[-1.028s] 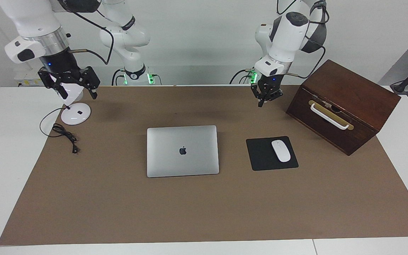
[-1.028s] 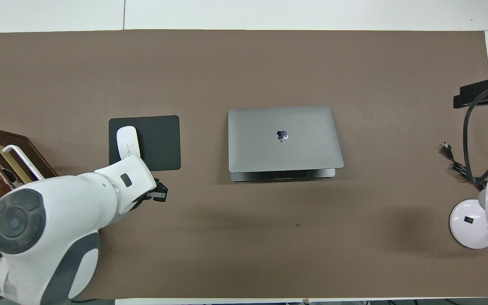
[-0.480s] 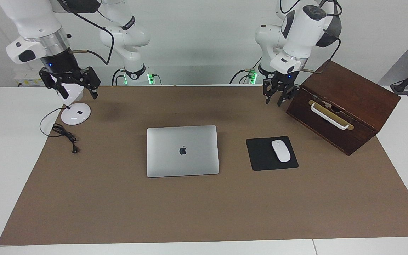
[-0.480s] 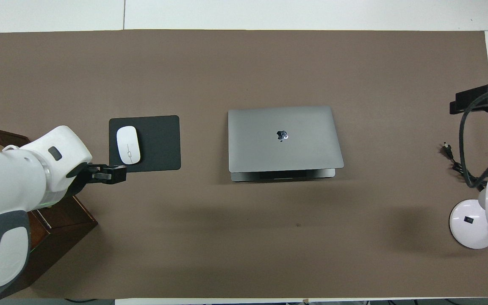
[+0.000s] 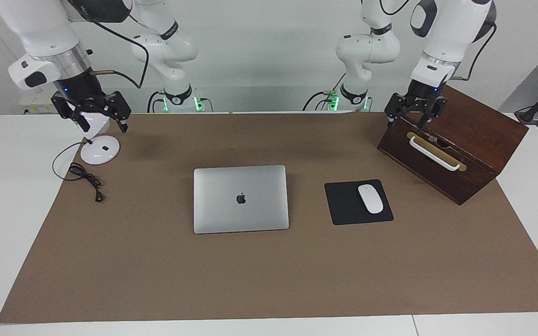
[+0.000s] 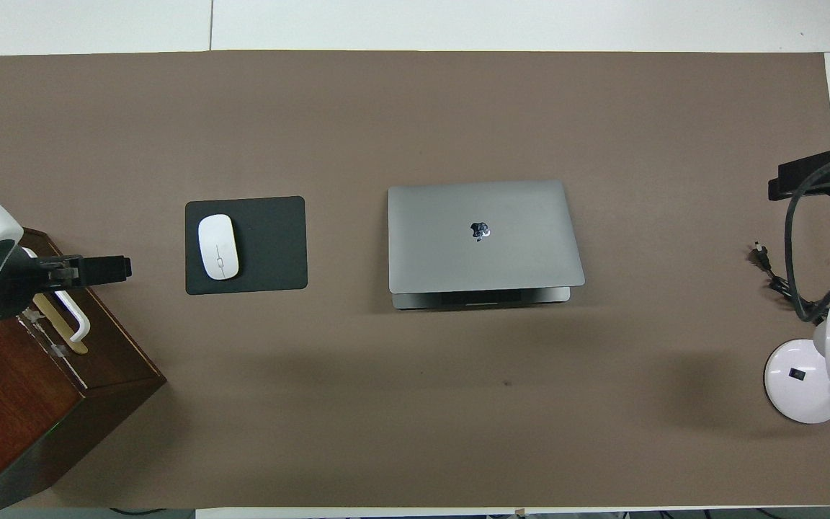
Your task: Close laptop with both arms
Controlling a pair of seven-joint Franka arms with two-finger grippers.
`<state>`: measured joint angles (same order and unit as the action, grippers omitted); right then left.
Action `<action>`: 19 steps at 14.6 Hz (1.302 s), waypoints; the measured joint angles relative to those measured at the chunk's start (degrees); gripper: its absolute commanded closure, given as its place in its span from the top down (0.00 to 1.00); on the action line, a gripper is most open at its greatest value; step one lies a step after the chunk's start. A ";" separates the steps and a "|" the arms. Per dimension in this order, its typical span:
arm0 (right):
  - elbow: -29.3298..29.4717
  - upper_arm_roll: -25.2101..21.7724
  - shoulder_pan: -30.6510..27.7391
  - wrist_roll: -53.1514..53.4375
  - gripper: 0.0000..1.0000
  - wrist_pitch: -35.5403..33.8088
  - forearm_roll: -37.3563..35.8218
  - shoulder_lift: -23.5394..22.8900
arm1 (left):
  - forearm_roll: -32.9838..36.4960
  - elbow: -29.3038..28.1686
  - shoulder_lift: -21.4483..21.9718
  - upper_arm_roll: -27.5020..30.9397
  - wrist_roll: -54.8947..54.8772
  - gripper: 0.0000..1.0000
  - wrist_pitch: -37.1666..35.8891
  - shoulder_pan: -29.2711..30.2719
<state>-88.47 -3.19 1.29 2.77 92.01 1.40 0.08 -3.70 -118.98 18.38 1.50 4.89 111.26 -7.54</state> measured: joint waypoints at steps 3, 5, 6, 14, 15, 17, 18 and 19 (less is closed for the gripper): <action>-1.81 -0.22 -0.14 -0.15 1.00 1.57 -0.01 0.74 | 0.00 5.07 -1.71 -0.03 0.07 1.00 -5.37 1.78; -3.19 -0.37 -0.31 -0.27 1.00 2.44 -0.02 1.30 | 0.00 11.71 -4.56 0.03 0.07 1.00 -10.55 3.27; -3.57 -0.38 -0.36 -0.29 1.00 2.64 -0.02 1.46 | 0.00 15.27 -6.24 0.01 0.07 1.00 -12.82 3.83; -4.42 -0.38 -0.86 -0.64 1.00 2.72 -0.02 1.71 | 0.00 23.30 -13.57 -0.02 0.07 1.00 -17.97 5.17; -4.59 -0.38 -0.88 -0.65 1.00 2.72 -0.02 1.71 | 0.00 23.29 -14.23 -0.04 0.07 1.00 -17.96 5.17; -4.64 -0.39 -0.93 -0.74 1.00 2.73 -0.02 1.72 | 0.28 23.28 -15.09 -0.09 -0.30 1.00 -17.96 5.17; -4.65 -0.40 -0.93 -0.82 1.00 2.73 -0.05 1.73 | 0.87 23.28 -15.23 -0.15 -1.28 1.00 -17.92 5.17; -4.65 -0.41 -0.94 -0.87 1.00 2.74 -0.20 1.74 | 1.27 23.29 -15.23 -0.19 -2.40 1.00 -17.87 5.17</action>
<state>-93.12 -3.61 0.35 1.90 94.75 1.21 1.82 -2.44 -95.69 3.15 1.31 2.48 93.40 -2.37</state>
